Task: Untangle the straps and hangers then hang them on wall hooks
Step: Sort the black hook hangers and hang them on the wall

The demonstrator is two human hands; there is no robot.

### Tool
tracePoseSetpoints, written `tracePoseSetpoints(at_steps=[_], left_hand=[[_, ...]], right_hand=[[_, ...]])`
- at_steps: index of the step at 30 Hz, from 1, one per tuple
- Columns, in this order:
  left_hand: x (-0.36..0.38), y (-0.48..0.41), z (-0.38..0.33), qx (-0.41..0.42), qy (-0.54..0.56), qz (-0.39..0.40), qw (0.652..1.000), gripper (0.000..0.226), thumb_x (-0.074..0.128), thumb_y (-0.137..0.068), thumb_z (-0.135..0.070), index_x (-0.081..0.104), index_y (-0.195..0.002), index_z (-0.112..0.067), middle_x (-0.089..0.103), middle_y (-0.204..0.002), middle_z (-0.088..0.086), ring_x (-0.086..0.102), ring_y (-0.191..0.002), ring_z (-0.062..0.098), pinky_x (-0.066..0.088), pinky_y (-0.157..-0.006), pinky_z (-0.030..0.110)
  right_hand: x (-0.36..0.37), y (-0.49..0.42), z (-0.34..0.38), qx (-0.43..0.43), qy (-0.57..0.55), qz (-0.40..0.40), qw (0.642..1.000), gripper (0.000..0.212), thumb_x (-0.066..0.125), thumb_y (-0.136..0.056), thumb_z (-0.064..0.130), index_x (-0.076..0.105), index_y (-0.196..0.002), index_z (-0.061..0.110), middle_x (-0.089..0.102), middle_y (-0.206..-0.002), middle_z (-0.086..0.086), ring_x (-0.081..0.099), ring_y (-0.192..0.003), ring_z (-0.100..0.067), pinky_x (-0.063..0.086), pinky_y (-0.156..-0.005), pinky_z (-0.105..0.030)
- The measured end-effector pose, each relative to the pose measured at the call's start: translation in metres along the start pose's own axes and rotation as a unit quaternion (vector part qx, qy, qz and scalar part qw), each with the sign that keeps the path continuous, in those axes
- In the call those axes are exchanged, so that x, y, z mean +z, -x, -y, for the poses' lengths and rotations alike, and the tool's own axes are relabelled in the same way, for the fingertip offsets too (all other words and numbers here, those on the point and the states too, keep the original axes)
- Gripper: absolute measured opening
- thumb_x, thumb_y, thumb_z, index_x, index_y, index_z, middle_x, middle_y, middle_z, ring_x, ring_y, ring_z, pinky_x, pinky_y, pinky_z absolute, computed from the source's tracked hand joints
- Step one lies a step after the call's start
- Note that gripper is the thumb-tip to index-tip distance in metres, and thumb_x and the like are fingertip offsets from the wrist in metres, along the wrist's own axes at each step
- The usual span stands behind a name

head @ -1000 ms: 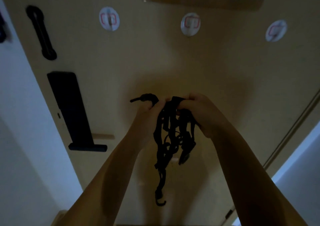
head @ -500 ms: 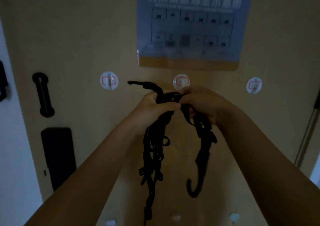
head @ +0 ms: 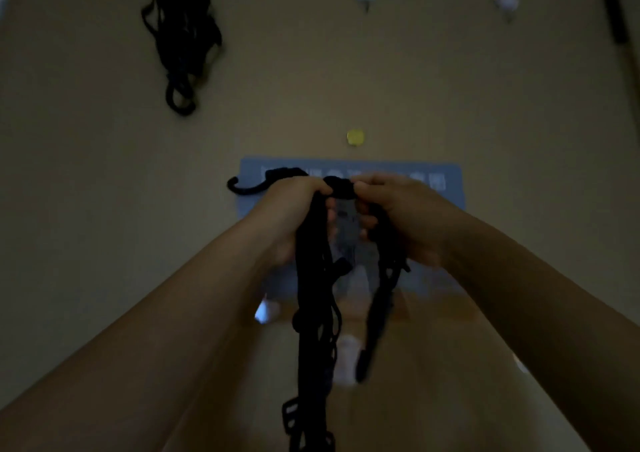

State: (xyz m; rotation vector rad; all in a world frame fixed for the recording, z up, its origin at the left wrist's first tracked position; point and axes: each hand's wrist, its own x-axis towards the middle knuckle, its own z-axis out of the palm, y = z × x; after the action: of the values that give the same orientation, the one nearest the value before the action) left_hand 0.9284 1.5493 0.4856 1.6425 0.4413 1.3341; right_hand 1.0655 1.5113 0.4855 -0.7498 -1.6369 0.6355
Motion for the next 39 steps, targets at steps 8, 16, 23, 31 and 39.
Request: tracePoseSetpoints(at_steps=[8, 16, 23, 31, 39], left_hand=[[0.006, -0.095, -0.064, 0.135, -0.127, 0.031, 0.982, 0.008, 0.058, -0.087, -0.018, 0.062, -0.082, -0.013, 0.052, -0.05, -0.005, 0.041, -0.043, 0.006, 0.035, -0.039, 0.016], [0.033, -0.154, -0.117, 0.374, -0.296, -0.128, 0.87, 0.017, 0.057, -0.09, -0.019, 0.057, -0.073, -0.016, 0.049, -0.059, 0.002, 0.044, -0.045, 0.011, 0.037, -0.044, 0.019], [0.039, -0.198, -0.17, 0.408, -0.286, -0.162, 0.852, 0.018, 0.056, -0.091, -0.022, 0.055, -0.073, -0.016, 0.053, -0.069, 0.005, 0.046, -0.053, 0.016, 0.041, -0.051, 0.027], [0.048, -0.222, -0.204, 0.359, -0.282, -0.201, 0.867, 0.016, 0.057, -0.09, -0.017, 0.055, -0.094, -0.002, 0.049, -0.067, 0.007, 0.047, -0.053, 0.016, 0.041, -0.046, 0.025], [0.058, -0.216, -0.211, 0.249, -0.391, -0.197, 0.864, 0.013, 0.046, -0.094, -0.01, 0.047, -0.084, -0.002, 0.039, -0.064, 0.01, 0.038, -0.054, 0.018, 0.038, -0.054, 0.029]], right_hand=[[-0.057, -0.086, 0.041, -0.144, 0.18, -0.043, 0.972, 0.024, 0.046, -0.096, 0.024, 0.048, -0.076, 0.011, 0.04, -0.06, -0.002, 0.034, -0.047, -0.011, 0.03, -0.046, -0.025], [-0.089, -0.156, 0.091, -0.292, 0.234, -0.12, 0.919, 0.027, 0.053, -0.092, 0.023, 0.054, -0.067, 0.012, 0.049, -0.059, -0.005, 0.039, -0.045, -0.014, 0.036, -0.045, -0.023], [-0.096, -0.204, 0.139, -0.35, 0.214, -0.169, 0.896, 0.019, 0.057, -0.09, 0.015, 0.058, -0.075, 0.004, 0.052, -0.064, -0.008, 0.045, -0.041, -0.011, 0.04, -0.036, -0.014], [-0.096, -0.232, 0.17, -0.312, 0.181, -0.2, 0.911, 0.024, 0.058, -0.089, 0.01, 0.051, -0.069, 0.0, 0.052, -0.062, -0.013, 0.047, -0.045, -0.016, 0.044, -0.039, -0.02], [-0.093, -0.222, 0.182, -0.164, 0.406, -0.232, 0.868, 0.028, 0.046, -0.096, 0.015, 0.052, -0.072, 0.0, 0.05, -0.064, -0.012, 0.047, -0.047, -0.018, 0.041, -0.046, -0.025]])
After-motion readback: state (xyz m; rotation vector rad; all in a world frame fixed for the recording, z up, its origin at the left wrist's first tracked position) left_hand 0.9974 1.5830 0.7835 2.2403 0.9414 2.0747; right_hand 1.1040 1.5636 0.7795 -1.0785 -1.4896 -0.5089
